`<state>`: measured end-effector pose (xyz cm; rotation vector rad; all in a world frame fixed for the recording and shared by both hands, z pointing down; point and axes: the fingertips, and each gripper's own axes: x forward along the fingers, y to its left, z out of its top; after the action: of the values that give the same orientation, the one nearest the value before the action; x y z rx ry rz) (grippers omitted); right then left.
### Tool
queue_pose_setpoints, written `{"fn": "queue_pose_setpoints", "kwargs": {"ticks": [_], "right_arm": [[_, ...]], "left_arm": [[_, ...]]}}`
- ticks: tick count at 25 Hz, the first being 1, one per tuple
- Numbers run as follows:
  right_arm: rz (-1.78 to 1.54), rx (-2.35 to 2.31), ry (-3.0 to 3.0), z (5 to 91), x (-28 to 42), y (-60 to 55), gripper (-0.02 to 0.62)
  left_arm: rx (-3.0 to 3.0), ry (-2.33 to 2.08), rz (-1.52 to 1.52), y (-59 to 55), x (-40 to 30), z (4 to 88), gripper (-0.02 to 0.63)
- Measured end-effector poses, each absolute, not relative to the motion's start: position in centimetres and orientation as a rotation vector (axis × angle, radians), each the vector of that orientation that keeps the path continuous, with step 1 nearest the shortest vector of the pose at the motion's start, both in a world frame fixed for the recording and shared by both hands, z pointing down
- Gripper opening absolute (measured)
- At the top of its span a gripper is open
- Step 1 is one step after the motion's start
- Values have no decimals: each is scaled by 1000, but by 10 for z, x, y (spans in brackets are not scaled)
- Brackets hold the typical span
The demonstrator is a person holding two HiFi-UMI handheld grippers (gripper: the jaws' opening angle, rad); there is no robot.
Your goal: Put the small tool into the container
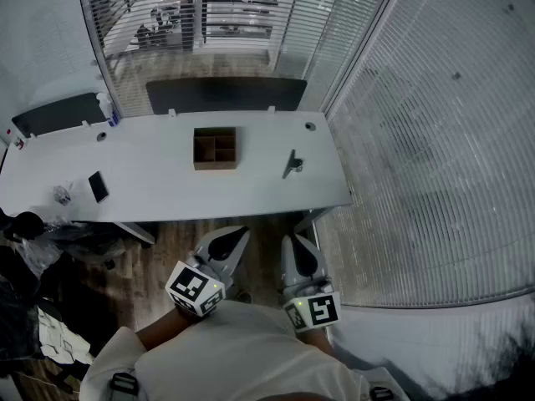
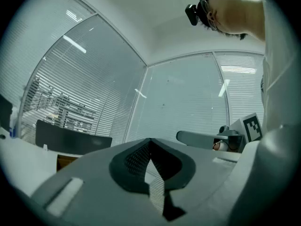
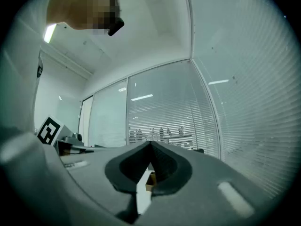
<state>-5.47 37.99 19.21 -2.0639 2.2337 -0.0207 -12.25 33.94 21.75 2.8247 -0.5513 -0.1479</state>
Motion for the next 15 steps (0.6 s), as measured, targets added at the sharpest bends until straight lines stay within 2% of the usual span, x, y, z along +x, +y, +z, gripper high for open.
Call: {"fn": "queue_pose_setpoints", "kwargs": {"ticks": [15], "right_arm": [[-7,-2047,2225,190,-63,381,-2]], "left_arm": [[2811,-548,-132,339,-130,216,3]]}}
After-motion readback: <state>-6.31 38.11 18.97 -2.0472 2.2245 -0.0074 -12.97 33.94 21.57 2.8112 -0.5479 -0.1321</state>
